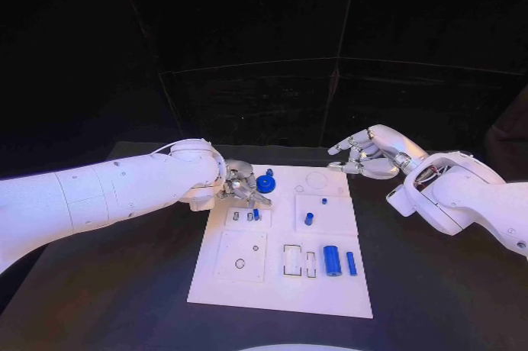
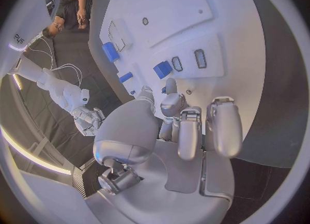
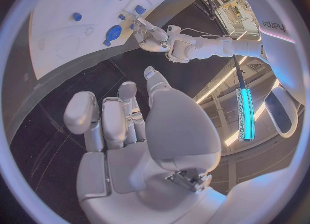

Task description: Assemble the parts on the task board

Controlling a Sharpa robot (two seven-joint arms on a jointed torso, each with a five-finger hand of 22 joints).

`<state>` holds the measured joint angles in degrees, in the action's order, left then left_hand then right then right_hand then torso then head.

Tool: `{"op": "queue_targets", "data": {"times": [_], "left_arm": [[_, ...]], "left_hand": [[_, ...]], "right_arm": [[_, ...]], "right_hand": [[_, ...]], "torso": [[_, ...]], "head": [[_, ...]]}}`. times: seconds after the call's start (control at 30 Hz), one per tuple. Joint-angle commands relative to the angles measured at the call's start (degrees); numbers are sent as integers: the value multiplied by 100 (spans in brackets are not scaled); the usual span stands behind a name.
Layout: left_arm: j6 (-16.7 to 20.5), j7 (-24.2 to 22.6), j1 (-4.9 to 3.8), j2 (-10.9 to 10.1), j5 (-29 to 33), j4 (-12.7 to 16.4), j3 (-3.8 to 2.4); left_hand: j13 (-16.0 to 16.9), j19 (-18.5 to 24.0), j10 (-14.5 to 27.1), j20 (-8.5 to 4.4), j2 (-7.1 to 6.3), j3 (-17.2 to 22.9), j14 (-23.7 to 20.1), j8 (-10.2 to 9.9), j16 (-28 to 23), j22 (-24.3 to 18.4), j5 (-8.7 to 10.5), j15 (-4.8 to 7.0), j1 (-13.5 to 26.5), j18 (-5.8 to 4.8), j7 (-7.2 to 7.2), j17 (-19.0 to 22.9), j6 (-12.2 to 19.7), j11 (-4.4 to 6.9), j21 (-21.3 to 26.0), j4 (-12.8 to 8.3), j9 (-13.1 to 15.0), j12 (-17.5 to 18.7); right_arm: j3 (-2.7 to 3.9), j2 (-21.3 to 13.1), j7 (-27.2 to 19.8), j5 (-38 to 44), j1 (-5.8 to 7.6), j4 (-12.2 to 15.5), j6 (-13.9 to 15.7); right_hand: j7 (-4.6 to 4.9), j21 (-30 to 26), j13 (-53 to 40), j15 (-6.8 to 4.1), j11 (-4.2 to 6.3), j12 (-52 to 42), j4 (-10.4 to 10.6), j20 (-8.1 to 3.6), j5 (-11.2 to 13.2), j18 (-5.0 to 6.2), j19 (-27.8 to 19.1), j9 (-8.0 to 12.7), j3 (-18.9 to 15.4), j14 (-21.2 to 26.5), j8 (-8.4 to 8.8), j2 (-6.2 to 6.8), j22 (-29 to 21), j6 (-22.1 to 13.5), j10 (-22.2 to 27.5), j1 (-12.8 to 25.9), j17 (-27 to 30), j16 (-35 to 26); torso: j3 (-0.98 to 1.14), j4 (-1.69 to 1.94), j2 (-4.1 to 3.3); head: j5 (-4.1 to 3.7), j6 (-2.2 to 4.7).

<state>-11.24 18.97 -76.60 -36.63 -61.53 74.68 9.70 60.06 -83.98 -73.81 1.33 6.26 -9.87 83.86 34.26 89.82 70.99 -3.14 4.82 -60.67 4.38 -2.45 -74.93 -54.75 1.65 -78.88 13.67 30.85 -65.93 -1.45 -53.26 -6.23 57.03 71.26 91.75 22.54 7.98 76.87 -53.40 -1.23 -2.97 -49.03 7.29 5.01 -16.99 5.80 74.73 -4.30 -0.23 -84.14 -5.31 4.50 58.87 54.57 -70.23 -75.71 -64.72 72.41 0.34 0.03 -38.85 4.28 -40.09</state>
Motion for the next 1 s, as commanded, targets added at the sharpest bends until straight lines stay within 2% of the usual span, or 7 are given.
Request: {"op": "queue_targets", "data": {"times": [0.03, 0.3, 1.0], "left_arm": [[-278, 74, -11, 45, -115, -52, 37], [-354, 83, -12, 101, -144, -134, 75], [-525, 96, -11, 152, -171, -129, 82]], "left_hand": [[7, -143, -49, -37, 2, -39, 614, 40, 18, 6, 18, 35, 32, -99, -1, -1507, 39, -9, -25, 11, 5, -37], [24, -144, -55, -39, 5, -51, 614, 58, 18, 24, 18, 37, 18, -102, 2, -1507, 48, -6, -36, -1, 34, -53], [112, -151, -102, -49, 48, -89, 614, 155, 18, 113, 16, 51, -70, -114, 25, -1507, 70, 13, -93, -79, 183, -135]], "right_arm": [[3, 13, 28, -18, 11, -13, -71], [3, 26, 44, -18, 11, -45, -86], [2, 98, 63, -18, 10, -131, -147]], "right_hand": [[5, -38, 15, -28, 8, 9, 2, -29, -27, 36, -34, -2, -46, -85, -21, -44, -16, 24, -5, 11, 8, -15], [5, -42, 21, -28, 8, 13, 7, -30, -38, 36, -35, -1, -54, -84, -22, -47, -21, 24, -3, 19, 15, -23], [4, -52, 32, -28, 8, 21, 14, -31, -57, 39, -41, 0, -63, -83, -23, -58, -38, 24, 1, 28, 22, -32]], "torso": [[-1, -7, -4], [-7, 3, -9], [-12, 5, -16]], "head": [[-7, -12], [-23, -38], [-26, -74]]}}
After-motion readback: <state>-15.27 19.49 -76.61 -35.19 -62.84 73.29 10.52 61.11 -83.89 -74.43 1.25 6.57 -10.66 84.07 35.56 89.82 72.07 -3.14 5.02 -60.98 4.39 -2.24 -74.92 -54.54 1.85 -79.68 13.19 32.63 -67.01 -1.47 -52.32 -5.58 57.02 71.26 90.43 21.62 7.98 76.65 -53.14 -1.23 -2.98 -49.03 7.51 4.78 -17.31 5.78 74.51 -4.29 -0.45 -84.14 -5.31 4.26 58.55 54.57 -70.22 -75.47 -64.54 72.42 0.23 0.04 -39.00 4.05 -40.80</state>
